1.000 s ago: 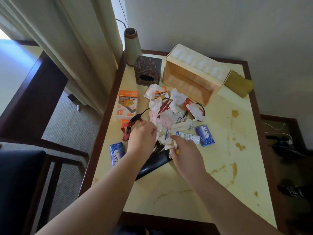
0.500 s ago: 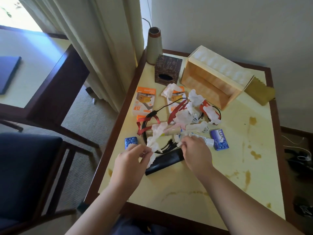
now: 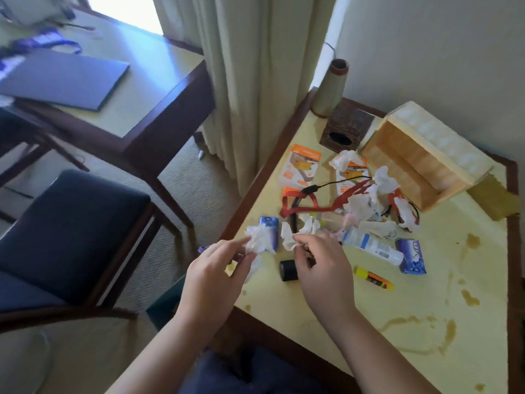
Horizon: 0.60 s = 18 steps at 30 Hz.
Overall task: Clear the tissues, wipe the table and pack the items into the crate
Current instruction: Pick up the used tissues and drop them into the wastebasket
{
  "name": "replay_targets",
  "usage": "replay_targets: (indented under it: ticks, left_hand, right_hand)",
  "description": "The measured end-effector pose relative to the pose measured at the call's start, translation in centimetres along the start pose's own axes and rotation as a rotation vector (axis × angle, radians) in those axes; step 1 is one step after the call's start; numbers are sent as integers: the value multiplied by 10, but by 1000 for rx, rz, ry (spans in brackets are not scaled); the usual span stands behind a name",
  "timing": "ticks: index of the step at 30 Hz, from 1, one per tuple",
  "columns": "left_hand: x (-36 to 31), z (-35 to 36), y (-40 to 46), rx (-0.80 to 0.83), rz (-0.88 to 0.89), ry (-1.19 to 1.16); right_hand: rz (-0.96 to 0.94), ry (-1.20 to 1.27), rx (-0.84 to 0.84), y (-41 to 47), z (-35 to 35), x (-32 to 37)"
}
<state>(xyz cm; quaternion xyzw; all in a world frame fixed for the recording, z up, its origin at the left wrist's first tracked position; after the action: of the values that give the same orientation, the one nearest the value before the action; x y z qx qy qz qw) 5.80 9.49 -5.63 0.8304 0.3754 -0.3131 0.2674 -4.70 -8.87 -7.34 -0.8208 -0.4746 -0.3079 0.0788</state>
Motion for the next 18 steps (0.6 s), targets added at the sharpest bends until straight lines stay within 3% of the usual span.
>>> replay_targets:
  ticks: [12, 18]
  left_hand:
    - [110, -138, -134, -262, -288, -5]
    - [174, -160, -194, -304, -457, 51]
  right_hand:
    - [-291, 176, 211, -62, 118, 157]
    - [-409, 222, 420, -113, 203, 201]
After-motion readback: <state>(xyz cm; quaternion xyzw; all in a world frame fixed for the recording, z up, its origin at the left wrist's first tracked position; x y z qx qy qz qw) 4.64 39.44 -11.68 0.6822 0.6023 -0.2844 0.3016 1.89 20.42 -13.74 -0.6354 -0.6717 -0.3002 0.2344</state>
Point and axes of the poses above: each hand's wrist, its own y-axis towards the middle knuckle, its own z-axis out of the palm, x = y × z, the point moved 6 cm from there along y, towards the middle knuckle, and after that the axes turned 4 degrees about x, right-handed, at the moved point
